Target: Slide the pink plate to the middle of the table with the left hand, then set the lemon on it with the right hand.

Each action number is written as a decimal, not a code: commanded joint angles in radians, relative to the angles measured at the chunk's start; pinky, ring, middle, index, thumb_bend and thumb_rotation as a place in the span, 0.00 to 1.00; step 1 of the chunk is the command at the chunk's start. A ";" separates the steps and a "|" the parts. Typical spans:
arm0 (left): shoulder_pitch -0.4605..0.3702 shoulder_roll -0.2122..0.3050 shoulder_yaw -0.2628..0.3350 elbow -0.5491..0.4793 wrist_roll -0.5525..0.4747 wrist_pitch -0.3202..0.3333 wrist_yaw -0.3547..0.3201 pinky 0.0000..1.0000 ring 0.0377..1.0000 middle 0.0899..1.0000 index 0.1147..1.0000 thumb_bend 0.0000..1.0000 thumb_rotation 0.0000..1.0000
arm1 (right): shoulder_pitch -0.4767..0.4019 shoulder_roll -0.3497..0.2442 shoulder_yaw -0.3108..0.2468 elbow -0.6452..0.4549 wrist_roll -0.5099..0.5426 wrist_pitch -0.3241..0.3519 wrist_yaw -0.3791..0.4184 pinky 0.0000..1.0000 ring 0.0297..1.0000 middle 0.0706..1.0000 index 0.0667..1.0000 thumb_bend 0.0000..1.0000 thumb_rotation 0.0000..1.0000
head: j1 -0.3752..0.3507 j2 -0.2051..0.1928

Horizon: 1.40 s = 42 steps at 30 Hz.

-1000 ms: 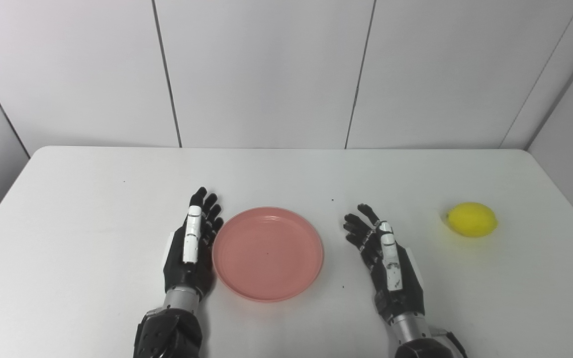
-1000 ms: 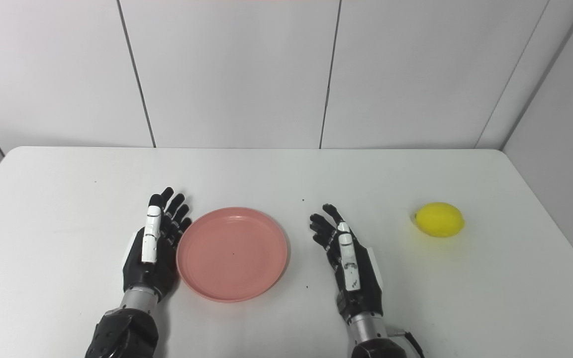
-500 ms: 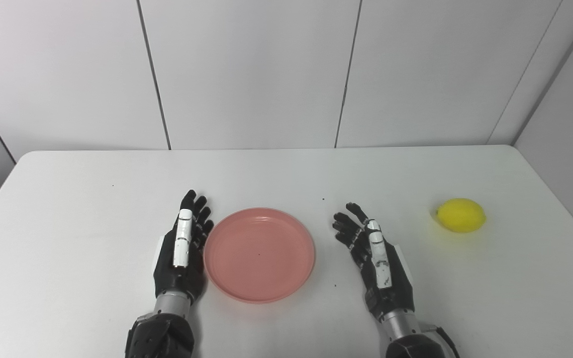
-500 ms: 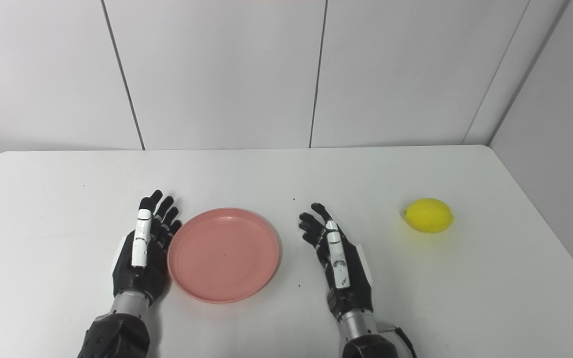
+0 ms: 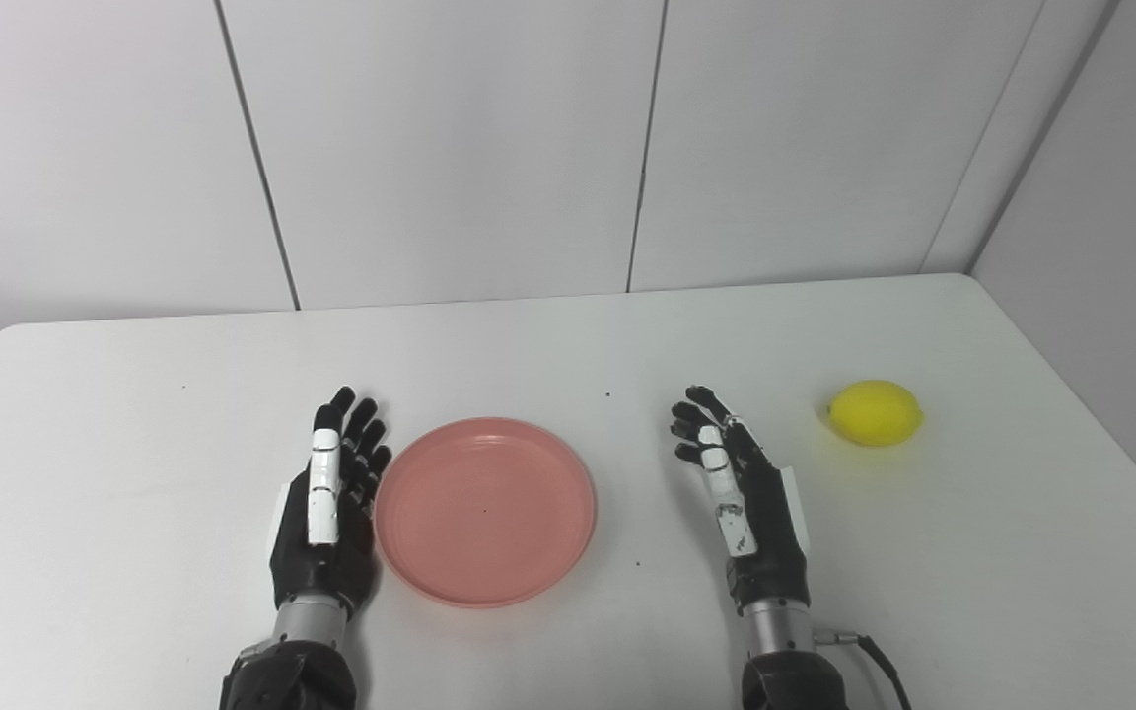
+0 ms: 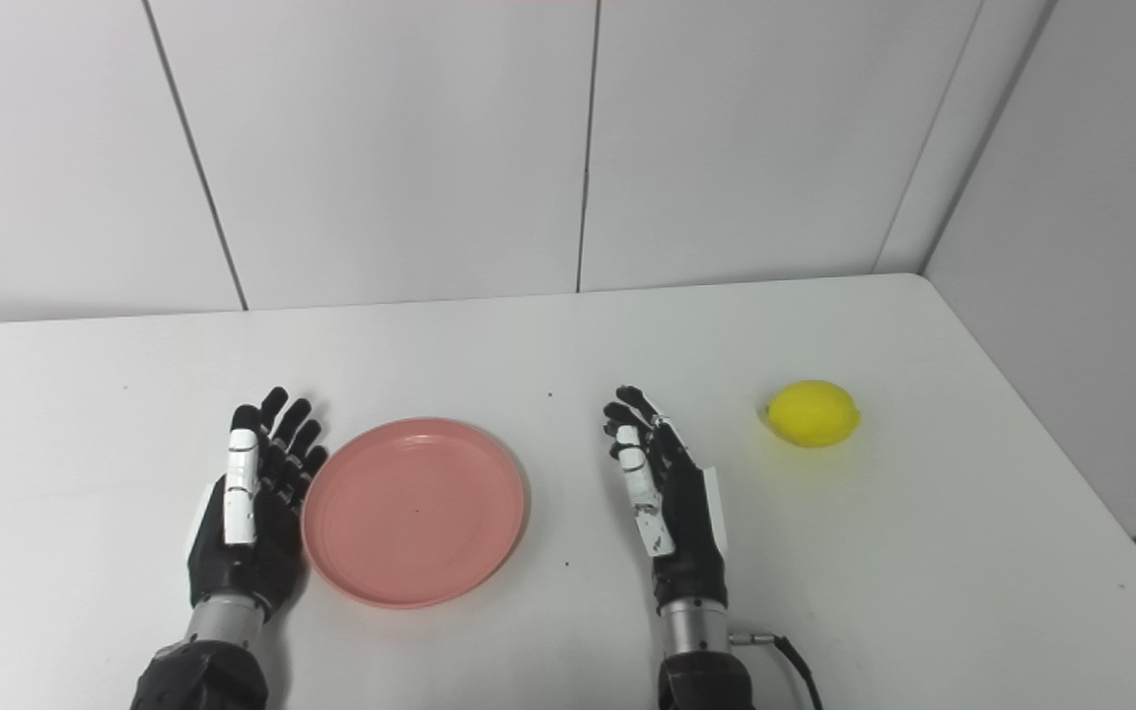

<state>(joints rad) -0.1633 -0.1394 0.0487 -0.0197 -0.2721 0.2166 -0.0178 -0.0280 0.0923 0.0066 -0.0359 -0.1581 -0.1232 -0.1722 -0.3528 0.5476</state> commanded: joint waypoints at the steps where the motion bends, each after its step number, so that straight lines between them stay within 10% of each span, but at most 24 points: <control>1: -0.012 0.000 0.005 0.011 -0.005 -0.002 -0.001 1.00 0.98 0.96 0.92 0.62 0.82 | 0.010 -0.012 -0.011 -0.014 -0.029 -0.033 -0.019 0.73 0.77 0.78 0.81 0.76 1.00 | -0.001 0.000; 20: -0.013 -0.004 0.004 0.007 -0.004 0.003 -0.005 1.00 0.98 0.95 0.92 0.61 0.82 | -0.092 -0.105 -0.042 -0.122 -0.170 0.018 -0.034 0.64 0.74 0.75 0.76 0.75 0.97 | -0.008 -0.004; 31: -0.010 -0.003 0.005 0.011 -0.006 -0.003 -0.009 1.00 0.98 0.95 0.93 0.60 0.81 | -0.185 -0.239 -0.082 -0.175 -0.370 0.147 -0.045 0.69 0.75 0.74 0.72 0.84 1.00 | -0.008 -0.002; 42: -0.009 -0.001 0.004 0.012 -0.005 -0.002 -0.010 1.00 0.98 0.95 0.93 0.59 0.82 | -0.244 -0.393 -0.070 -0.091 -0.576 0.134 -0.085 0.61 0.70 0.73 0.71 0.87 0.98 | -0.008 -0.002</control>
<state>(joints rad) -0.1670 -0.1398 0.0568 -0.0152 -0.2789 0.2116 -0.0277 -0.2348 -0.2798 -0.0633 -0.1198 -0.7059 0.0253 -0.2280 -0.3620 0.5446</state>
